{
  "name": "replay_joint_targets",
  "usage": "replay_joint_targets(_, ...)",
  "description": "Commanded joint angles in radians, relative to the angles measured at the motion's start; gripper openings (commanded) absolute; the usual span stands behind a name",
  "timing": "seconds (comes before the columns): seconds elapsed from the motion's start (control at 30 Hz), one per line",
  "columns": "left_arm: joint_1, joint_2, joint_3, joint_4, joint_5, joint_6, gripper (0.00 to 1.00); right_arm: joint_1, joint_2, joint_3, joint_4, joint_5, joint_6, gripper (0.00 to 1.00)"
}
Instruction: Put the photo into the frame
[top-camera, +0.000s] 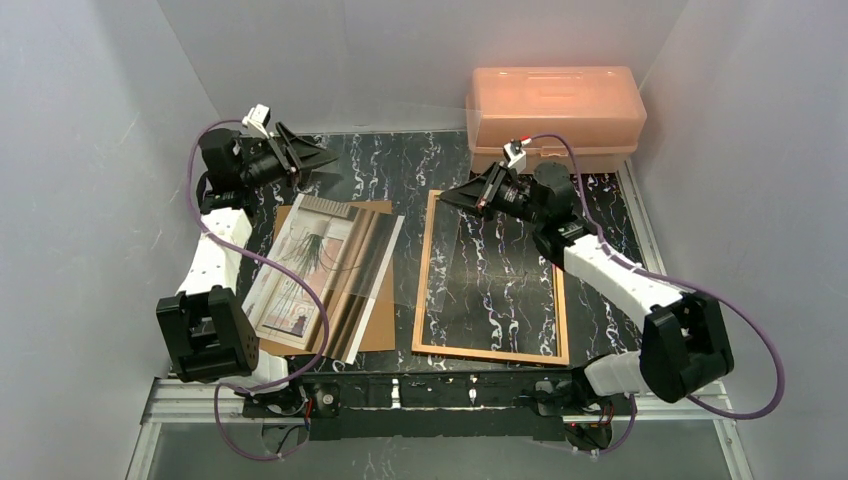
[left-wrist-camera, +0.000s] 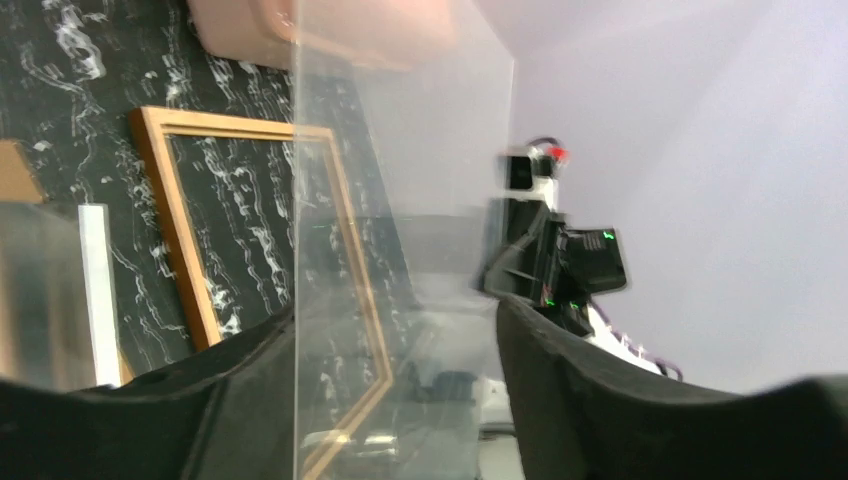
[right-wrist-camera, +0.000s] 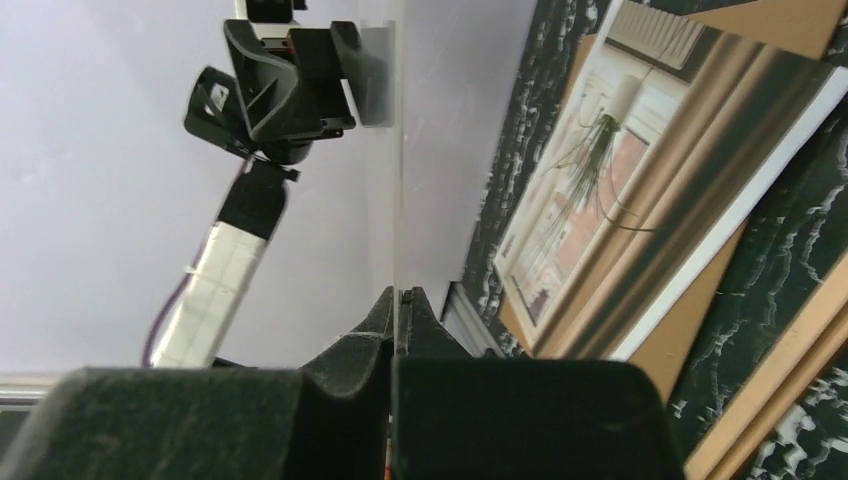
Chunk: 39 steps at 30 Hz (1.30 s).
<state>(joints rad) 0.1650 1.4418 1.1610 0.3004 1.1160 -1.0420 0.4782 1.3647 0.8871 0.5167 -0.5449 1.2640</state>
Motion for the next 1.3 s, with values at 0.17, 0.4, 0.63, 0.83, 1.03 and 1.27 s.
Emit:
replay_joint_targets(0.17,-0.05,0.076,0.158,-0.869,-0.257,0.832,0.98,-0.112,-0.118,0.244,-0.673,-0.046,-0.359,0.01)
replay_joint_targets(0.4,-0.197,0.121,0.148,-0.962,-0.428,1.05,0.98,-0.251,-0.148,0.261,-0.99,-0.084,-0.57,0.01)
replay_joint_targets(0.63,-0.363,0.163,0.154,-0.963,-0.51,1.131,0.97,-0.293,-0.126,0.345,-1.235,-0.045,-0.737,0.01)
replay_joint_targets(0.83,-0.502,0.256,0.174,-0.934,-0.588,1.134,0.93,-0.315,-0.152,0.444,-1.395,0.04,-0.814,0.01)
replay_joint_targets(1.03,-0.598,0.4,0.235,-0.881,-0.663,1.09,0.85,-0.319,-0.179,0.467,-1.426,0.098,-0.801,0.01)
replay_joint_targets(1.27,-0.669,0.514,0.285,-0.834,-0.687,1.06,0.84,-0.319,-0.167,0.524,-1.489,0.149,-0.836,0.01)
